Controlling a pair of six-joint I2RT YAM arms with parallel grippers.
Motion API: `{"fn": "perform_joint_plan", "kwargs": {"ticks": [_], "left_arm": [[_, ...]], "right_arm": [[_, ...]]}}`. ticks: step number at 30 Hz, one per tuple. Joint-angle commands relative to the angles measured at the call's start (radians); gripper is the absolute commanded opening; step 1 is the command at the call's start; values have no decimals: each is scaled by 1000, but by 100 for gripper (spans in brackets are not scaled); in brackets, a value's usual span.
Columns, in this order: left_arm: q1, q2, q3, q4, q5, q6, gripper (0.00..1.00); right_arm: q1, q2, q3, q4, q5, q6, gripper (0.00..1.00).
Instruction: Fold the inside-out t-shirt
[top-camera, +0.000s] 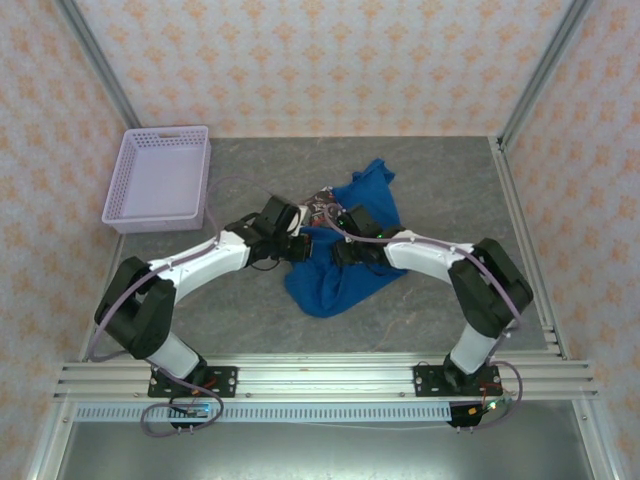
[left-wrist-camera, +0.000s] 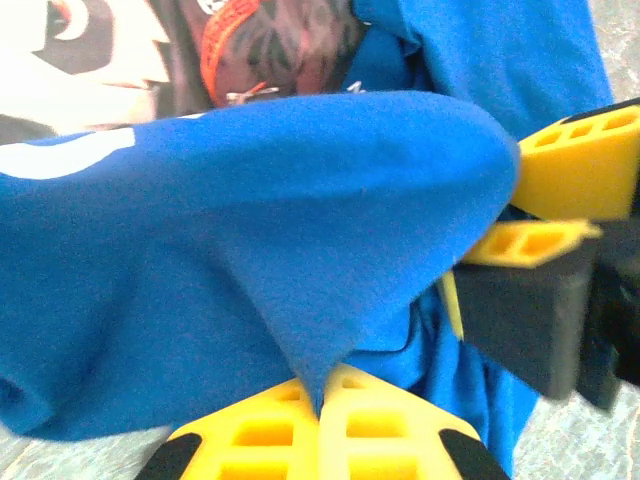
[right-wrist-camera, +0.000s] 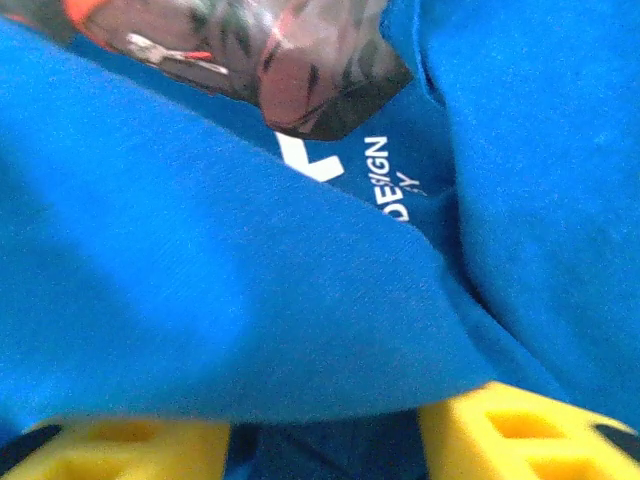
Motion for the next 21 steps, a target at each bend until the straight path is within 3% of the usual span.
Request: {"fn": "perform_joint_plan", "kwargs": {"ticks": [1, 3, 5, 8, 11, 13, 16, 21], "left_arm": [[13, -48, -24, -57, -117, -6, 0], [11, -50, -26, -98, -202, -11, 3], [9, -56, -34, -108, -247, -13, 10], [-8, -87, -40, -102, -288, -15, 34], [-72, -146, -45, -82, -361, -1, 46], [-116, -174, -53, -52, -360, 4, 48], [-152, -167, -64, 16, -274, -8, 47], [-166, -15, -1, 69, -184, -22, 43]], "right_arm": [[3, 10, 21, 9, 74, 21, 32], [0, -27, 6, 11, 56, 10, 13], [-8, -71, -17, 32, 2, 16, 3], [-31, -116, -60, 101, -129, 78, 0], [-46, -132, -78, 140, -197, 124, 0], [-56, -138, -85, 153, -217, 142, 0], [-78, -151, -98, 176, -245, 164, 0], [-102, -170, -124, 193, -253, 184, 0]]}}
